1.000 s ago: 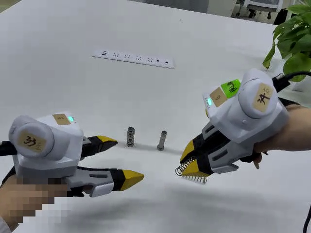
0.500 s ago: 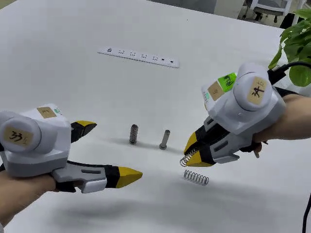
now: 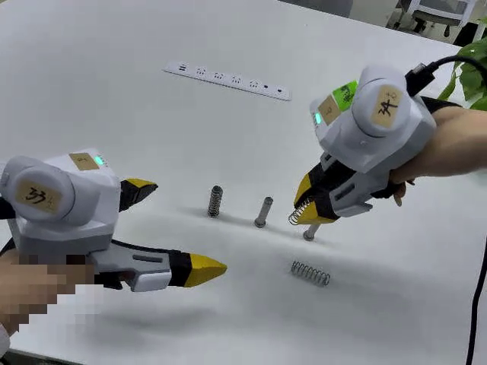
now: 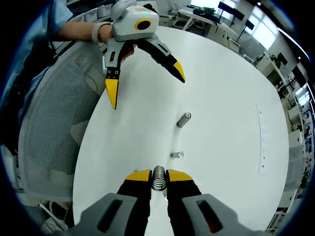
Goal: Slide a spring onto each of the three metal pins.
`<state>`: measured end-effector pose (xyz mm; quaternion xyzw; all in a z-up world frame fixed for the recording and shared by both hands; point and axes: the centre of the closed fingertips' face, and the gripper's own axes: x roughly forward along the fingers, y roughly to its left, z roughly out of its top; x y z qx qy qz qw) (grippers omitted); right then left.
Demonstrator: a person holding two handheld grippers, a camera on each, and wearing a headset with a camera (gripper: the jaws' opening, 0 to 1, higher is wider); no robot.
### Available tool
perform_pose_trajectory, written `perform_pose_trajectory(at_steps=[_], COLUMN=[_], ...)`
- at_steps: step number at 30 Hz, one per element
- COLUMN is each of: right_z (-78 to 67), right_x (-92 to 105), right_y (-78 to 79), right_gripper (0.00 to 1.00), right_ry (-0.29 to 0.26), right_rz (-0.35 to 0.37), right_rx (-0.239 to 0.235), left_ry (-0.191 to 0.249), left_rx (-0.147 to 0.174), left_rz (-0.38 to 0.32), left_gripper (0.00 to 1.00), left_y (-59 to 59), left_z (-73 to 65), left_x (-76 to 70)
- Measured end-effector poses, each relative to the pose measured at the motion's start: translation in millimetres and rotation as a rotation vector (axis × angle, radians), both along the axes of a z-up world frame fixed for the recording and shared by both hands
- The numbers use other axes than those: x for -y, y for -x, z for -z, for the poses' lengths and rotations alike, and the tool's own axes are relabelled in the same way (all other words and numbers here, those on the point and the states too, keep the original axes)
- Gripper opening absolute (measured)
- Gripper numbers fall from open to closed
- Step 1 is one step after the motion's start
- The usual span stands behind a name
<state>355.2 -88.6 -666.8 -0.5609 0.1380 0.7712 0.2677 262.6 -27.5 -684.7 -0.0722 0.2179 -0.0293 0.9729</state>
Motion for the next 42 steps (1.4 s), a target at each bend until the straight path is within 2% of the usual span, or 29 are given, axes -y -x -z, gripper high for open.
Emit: perform_pose_trajectory(at_steps=[2,4,9,16,27,36,42], right_z=[-1.1,-0.6,-0.1,2.5,7.9,11.9,14.7], right_x=[-5.2,-10.1,-21.4,-33.0,-39.3,-39.4,-39.7], right_y=[-0.4,-2.8,-2.3,-2.8,3.3,4.2,1.0], right_gripper=[0.12,0.12,0.12,0.12,0.12,0.13,0.13], right_ry=[0.004,0.011,0.021,0.037,0.058,0.078,0.09], right_rz=[-0.012,-0.032,-0.058,-0.095,-0.14,-0.149,-0.159], right_rx=[0.01,0.04,0.059,0.088,0.102,0.112,0.127], left_ry=[-0.002,-0.022,-0.032,-0.025,-0.015,-0.006,-0.004], left_rx=[-0.002,-0.015,-0.032,-0.036,-0.038,-0.028,-0.033], left_rz=[-0.001,-0.001,0.016,0.023,0.032,0.03,0.033], left_gripper=[1.0,1.0,0.99,0.98,0.98,0.97,0.96], left_y=[0.4,1.2,1.4,1.6,2.1,2.3,3.5], left_z=[0.5,2.8,5.9,5.6,6.4,3.6,5.4], left_x=[-0.7,-1.9,2.3,5.4,6.8,6.9,6.6])
